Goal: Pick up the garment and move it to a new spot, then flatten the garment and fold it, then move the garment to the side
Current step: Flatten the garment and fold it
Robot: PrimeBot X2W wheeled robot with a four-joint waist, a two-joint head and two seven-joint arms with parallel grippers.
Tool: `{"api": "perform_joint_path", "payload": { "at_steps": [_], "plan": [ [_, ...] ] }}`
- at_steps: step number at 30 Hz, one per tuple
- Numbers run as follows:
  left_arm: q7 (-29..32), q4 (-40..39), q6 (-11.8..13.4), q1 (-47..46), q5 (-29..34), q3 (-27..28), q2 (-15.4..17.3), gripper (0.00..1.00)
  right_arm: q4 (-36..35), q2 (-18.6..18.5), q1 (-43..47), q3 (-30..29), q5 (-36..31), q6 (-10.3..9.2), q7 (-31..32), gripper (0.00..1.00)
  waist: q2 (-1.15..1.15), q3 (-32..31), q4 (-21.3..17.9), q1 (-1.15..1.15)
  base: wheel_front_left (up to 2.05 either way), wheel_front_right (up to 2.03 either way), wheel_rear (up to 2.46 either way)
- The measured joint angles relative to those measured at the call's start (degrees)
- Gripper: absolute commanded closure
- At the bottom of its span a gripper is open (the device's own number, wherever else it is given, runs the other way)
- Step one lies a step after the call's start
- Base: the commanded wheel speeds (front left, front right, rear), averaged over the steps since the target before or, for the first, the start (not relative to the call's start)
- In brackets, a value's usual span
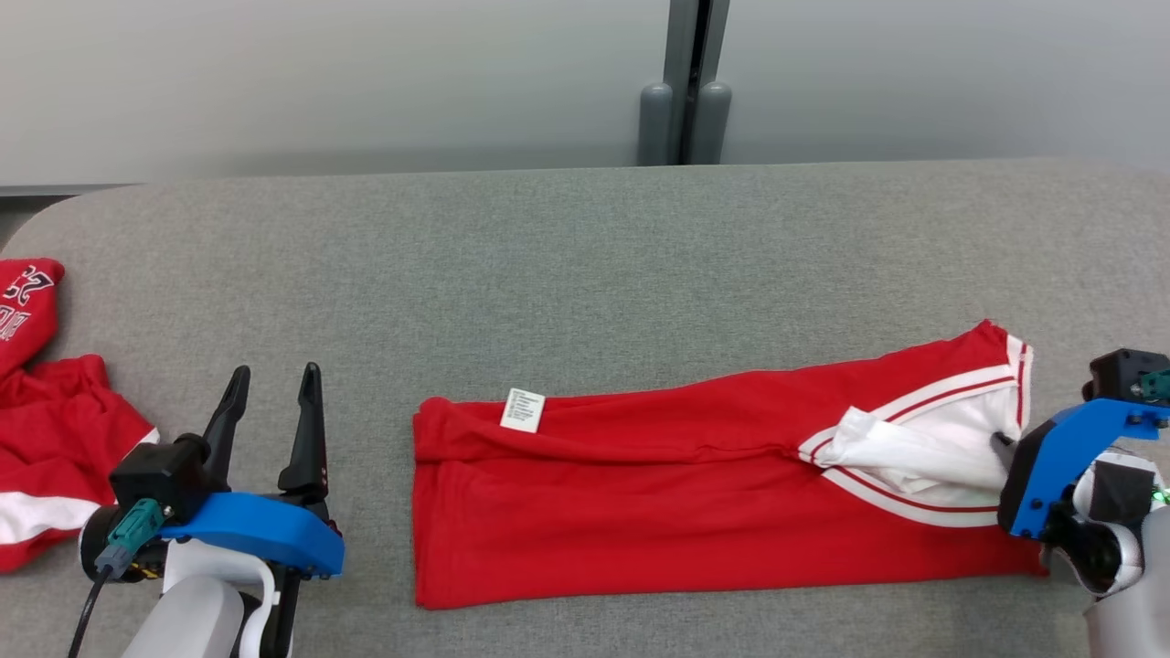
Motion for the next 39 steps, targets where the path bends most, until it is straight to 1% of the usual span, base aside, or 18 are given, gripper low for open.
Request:
{"api": "perform_joint_path", "payload": {
  "at_steps": [6,11,13,16,19,23,25,33,39],
  "plan": [
    [0.0,-0.5,0.7,2.1,-0.5,0.8,1.0,0.0,-3.8,-4.8,0.8,-0.5,-0.3,0.0,0.0,1.0,0.0,-1.0,-2.0,0.0,0.0,0.0,0.0],
    [0.3,-1.7,1.5,3.2,-0.5,0.7,1.2,0.0,-6.5,-9.0,1.0,-2.8,-3.4,-0.01,0.0,1.0,0.0,-1.4,-2.8,0.0,0.0,0.0,0.0],
    [0.7,-2.5,1.8,3.5,-0.5,0.5,1.2,0.0,-7.5,-9.7,1.0,-3.4,-4.9,0.0,0.4,1.0,0.0,-1.5,-2.7,0.0,0.0,0.0,0.0],
    [1.3,-3.4,2.1,3.5,-0.5,0.1,1.3,0.0,-9.4,-9.8,1.0,-3.6,-5.7,-0.01,0.6,1.0,0.0,-1.5,-2.4,0.0,0.0,0.0,0.0],
    [1.3,-3.8,2.0,3.5,-0.5,-0.3,1.3,0.0,-11.3,-8.6,1.3,-2.9,-5.7,-0.01,0.6,1.0,0.0,-1.4,-2.1,0.0,0.0,0.0,0.0],
    [1.5,-3.6,1.7,3.5,-0.5,-0.7,1.3,0.0,-13.9,-4.7,3.4,0.7,-4.1,-0.01,1.7,1.0,0.0,-1.4,-1.5,0.0,0.0,0.0,0.0],
    [1.5,-3.3,1.5,3.4,-0.6,-0.7,1.4,0.0,-15.1,-2.5,3.8,3.0,-1.4,-0.01,2.5,1.0,0.0,-1.4,-1.5,0.0,0.0,0.0,0.0],
    [1.3,-2.5,1.0,2.2,-0.7,-0.7,1.5,0.0,-19.2,0.4,4.6,17.3,3.1,-0.01,4.0,1.0,0.0,-1.3,-1.3,0.0,0.0,0.0,0.0],
    [1.3,-2.1,0.9,1.9,-0.7,-1.2,1.1,0.0,-19.6,2.3,3.6,26.9,6.7,-0.01,3.2,1.0,0.0,-1.1,-1.0,0.0,0.0,0.0,0.0]
  ]
}}
